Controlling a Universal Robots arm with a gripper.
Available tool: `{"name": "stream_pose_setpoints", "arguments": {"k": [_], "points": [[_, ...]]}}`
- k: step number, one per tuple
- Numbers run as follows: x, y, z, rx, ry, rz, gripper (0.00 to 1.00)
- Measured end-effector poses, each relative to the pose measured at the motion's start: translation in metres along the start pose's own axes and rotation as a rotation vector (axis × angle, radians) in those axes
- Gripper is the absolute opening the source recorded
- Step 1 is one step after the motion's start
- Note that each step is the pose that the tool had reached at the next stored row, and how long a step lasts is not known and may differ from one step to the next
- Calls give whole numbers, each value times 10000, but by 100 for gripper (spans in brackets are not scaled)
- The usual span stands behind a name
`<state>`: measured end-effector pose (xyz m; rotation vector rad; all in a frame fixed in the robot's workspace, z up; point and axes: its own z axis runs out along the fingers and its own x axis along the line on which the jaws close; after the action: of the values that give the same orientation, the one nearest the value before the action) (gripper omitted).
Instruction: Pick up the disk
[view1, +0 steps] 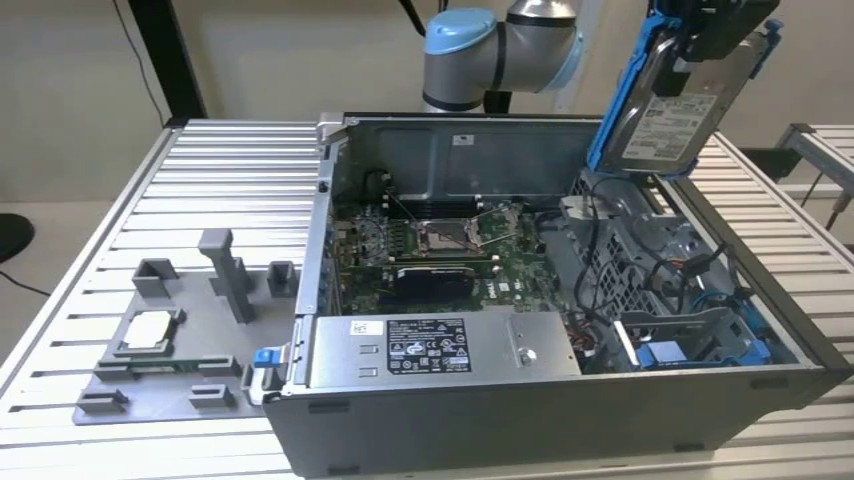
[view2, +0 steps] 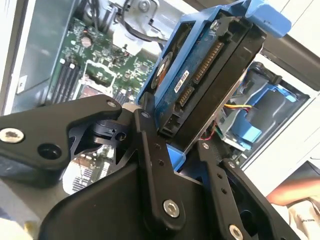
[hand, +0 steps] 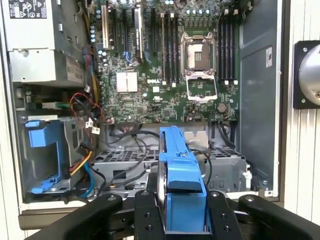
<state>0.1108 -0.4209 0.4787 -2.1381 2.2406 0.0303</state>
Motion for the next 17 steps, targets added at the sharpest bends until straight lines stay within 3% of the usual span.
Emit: {"name": "stream_pose_setpoints", "arguments": {"k": [6, 17], "points": [[219, -11, -10, -1, -5, -4, 0], [481, -26, -23, 0, 30, -49, 0]]}}
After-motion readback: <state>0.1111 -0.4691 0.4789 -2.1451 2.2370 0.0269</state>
